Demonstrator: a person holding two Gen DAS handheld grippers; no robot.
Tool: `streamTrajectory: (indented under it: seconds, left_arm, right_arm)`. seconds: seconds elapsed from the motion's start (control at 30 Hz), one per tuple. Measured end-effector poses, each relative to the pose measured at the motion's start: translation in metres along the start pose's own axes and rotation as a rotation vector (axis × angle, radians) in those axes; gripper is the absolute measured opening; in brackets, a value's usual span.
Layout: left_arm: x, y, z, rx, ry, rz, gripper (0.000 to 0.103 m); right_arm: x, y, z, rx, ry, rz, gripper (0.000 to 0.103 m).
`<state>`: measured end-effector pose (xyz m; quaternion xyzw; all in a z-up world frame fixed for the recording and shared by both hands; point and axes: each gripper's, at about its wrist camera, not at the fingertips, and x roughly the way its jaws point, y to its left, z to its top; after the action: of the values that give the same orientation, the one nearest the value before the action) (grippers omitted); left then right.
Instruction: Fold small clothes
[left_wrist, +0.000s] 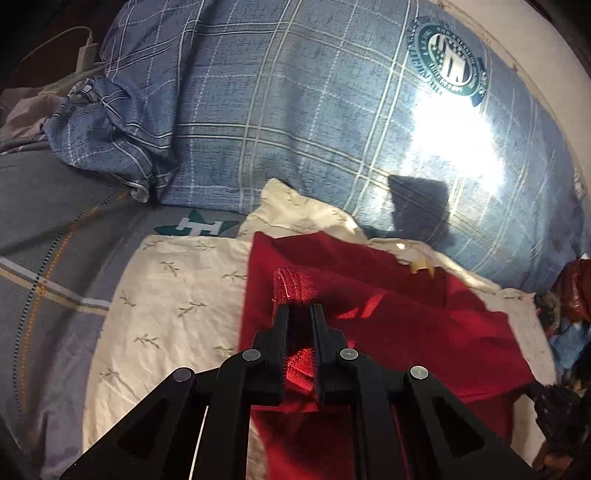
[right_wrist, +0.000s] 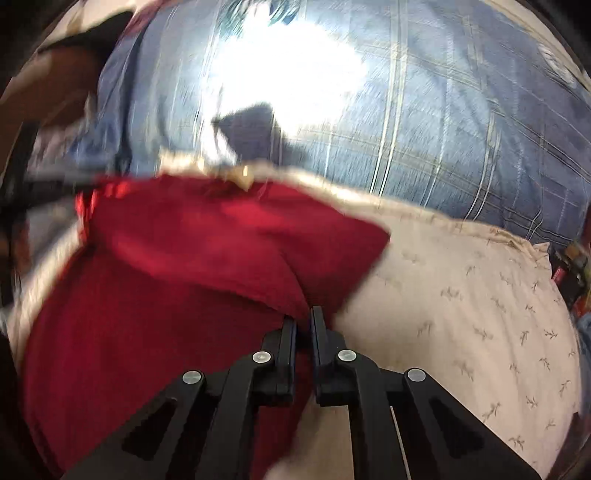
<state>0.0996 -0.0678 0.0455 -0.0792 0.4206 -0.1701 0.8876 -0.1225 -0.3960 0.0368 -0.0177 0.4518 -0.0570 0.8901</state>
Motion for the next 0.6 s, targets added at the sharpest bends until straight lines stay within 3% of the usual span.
streamTrajectory:
  seconds: [0.07,0.13,0.2,0.23,0.27,0.33,0.47,0.5,0.57,0.6]
  left_arm:
    - [0.007,0.002,-0.002,-0.021,0.023,-0.007,0.009]
    - [0.007,0.0,-0.002,-0.021,0.022,-0.005,0.01]
    - [0.004,-0.003,-0.001,-0.006,0.01,-0.001,0.01]
    - [0.004,-0.003,0.0,-0.003,0.008,-0.001,0.01]
    - [0.004,-0.005,0.0,0.002,0.007,0.003,0.01]
    - [0.006,-0.004,-0.002,0.008,0.01,0.013,0.01]
    - [0.011,-0.005,-0.006,0.014,0.021,0.027,0.01]
    - [0.012,-0.006,-0.006,0.016,0.02,0.028,0.01]
    - [0.011,-0.006,-0.006,0.02,0.019,0.021,0.01]
    - [0.01,-0.007,-0.006,0.023,0.022,0.013,0.01]
  right_arm:
    - [0.006,0.001,-0.009,-0.012,0.047,0.035,0.013]
    - [-0.008,-0.003,-0.007,0.004,0.033,0.088,0.019]
    - [-0.023,-0.015,0.001,0.06,0.001,0.164,0.047]
    - [-0.029,-0.023,0.006,0.1,-0.03,0.177,0.065]
    - [-0.031,-0.03,0.012,0.151,-0.066,0.15,0.075]
    - [-0.02,-0.047,0.026,0.27,-0.086,0.062,0.08]
    - [0.046,-0.065,0.044,0.432,0.033,0.149,0.077]
    - [0.063,-0.064,0.048,0.426,0.073,0.156,0.061]
    - [0.081,-0.052,0.053,0.344,0.112,0.13,0.016]
    - [0.076,-0.047,0.057,0.297,0.077,0.088,0.013]
